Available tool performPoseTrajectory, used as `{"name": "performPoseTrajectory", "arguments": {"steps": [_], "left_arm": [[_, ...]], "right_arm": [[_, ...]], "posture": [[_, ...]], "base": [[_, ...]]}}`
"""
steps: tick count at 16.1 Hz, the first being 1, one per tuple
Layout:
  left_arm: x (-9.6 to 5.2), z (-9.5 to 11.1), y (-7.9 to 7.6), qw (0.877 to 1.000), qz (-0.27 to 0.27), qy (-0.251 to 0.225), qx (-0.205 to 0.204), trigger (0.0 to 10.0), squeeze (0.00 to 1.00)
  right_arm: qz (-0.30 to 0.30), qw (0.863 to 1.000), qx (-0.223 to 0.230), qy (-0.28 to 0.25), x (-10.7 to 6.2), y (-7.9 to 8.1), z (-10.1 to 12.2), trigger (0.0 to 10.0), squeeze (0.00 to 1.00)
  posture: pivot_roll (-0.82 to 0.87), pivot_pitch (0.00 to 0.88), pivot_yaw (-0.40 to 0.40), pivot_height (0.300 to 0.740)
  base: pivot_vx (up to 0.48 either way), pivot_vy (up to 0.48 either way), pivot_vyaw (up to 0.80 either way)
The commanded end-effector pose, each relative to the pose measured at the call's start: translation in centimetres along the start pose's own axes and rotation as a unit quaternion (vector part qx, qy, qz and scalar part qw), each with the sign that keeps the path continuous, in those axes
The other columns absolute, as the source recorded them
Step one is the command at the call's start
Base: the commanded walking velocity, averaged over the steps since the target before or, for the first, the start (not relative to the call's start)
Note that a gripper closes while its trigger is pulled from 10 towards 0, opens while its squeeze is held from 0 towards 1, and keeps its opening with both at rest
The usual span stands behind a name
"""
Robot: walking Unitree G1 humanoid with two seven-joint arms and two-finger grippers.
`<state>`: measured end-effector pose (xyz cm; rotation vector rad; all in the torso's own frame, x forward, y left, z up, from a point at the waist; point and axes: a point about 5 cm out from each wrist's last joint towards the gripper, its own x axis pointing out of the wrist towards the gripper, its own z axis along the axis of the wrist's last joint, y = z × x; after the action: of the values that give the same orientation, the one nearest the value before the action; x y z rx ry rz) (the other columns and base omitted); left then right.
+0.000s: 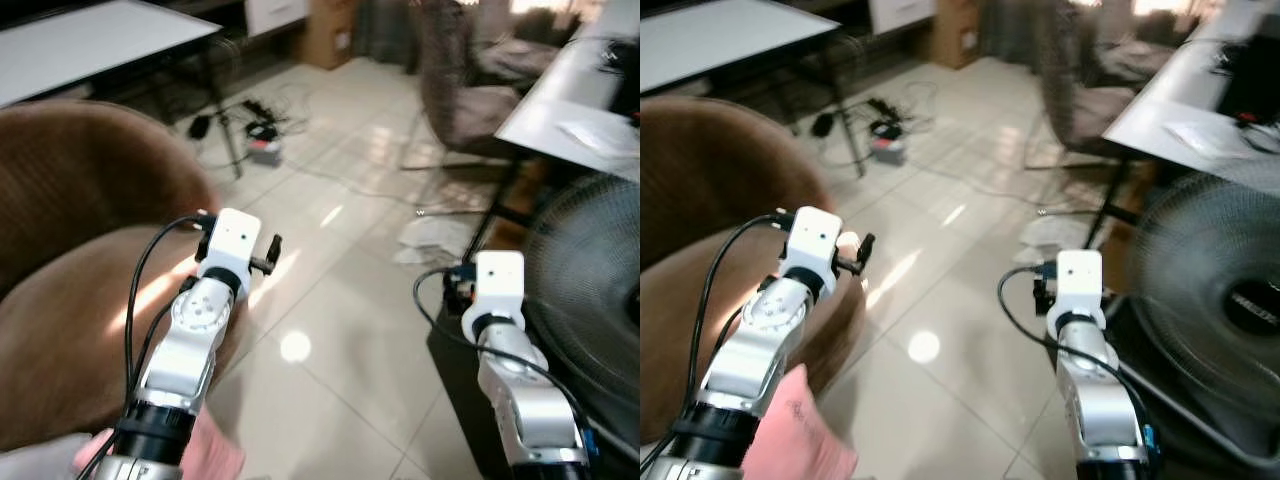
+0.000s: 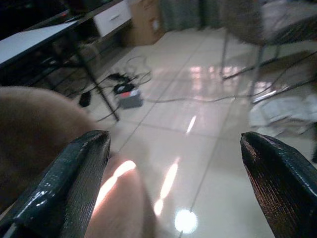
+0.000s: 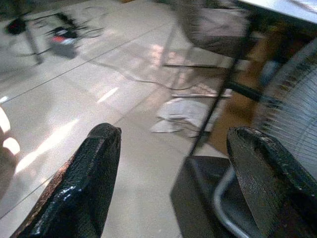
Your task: Move the pillow to the sofa from floor
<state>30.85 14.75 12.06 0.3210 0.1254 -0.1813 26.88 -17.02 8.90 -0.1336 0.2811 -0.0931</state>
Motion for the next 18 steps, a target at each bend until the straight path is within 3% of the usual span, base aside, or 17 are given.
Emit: {"name": "performPoseTrajectory", "arguments": {"steps": [1, 3, 4, 8, 14, 17, 18], "left_arm": [[-0.1, -0.1, 0.1, 1.0, -0.001, 0.0, 0.012, 10.0, 0.0], [-0.1, -0.1, 0.2, 1.0, 0.004, -0.003, 0.007, 10.0, 0.0], [0.0, 0.0, 0.4, 1.0, 0.008, -0.005, -0.022, 10.0, 0.0], [0.1, 0.1, 0.7, 1.0, 0.028, -0.012, 0.009, 10.0, 0.0], [0.2, -0.5, 0.7, 1.0, 0.01, -0.001, -0.007, 10.0, 0.0], [0.1, -0.5, 0.6, 1.0, 0.008, 0.0, -0.005, 10.0, 0.0], [0.1, -0.5, 0.6, 1.0, 0.007, 0.0, -0.003, 10.0, 0.0]], "right_arm": [[0.017, 1.0, 0.0, -0.017, -0.1, 0.6, 0.7, 10.0, 0.0], [0.036, 0.999, -0.001, -0.018, -0.1, 1.1, 0.6, 10.0, 0.0], [0.038, 0.999, -0.004, -0.019, -0.1, 1.1, 0.7, 10.0, 0.0], [0.042, 0.999, -0.006, -0.019, -0.1, 1.1, 0.6, 10.0, 0.0], [0.014, 1.0, -0.006, -0.006, 0.0, 0.2, 0.1, 10.0, 0.0], [0.006, 1.0, 0.015, 0.001, 0.1, -0.1, -0.2, 10.0, 0.0], [0.018, 1.0, -0.004, -0.004, 0.0, 0.1, 0.0, 10.0, 0.0]], "posture": [[-0.04, 0.0, 0.027, 0.74], [-0.04, 0.0, 0.03, 0.74], [-0.04, 0.0, 0.03, 0.74], [-0.04, 0.0, 0.03, 0.74], [-0.04, 0.0, 0.032, 0.74], [-0.04, 0.0, 0.034, 0.74], [-0.04, 0.0, 0.035, 0.74]], "base": [[0.0, 0.0, 0.8], [0.0, 0.0, 0.8], [0.0, 0.0, 0.8], [0.0, 0.0, 0.8], [0.0, 0.0, 0.8], [0.256, 0.0, 0.0], [0.274, 0.0, 0.0]]}}
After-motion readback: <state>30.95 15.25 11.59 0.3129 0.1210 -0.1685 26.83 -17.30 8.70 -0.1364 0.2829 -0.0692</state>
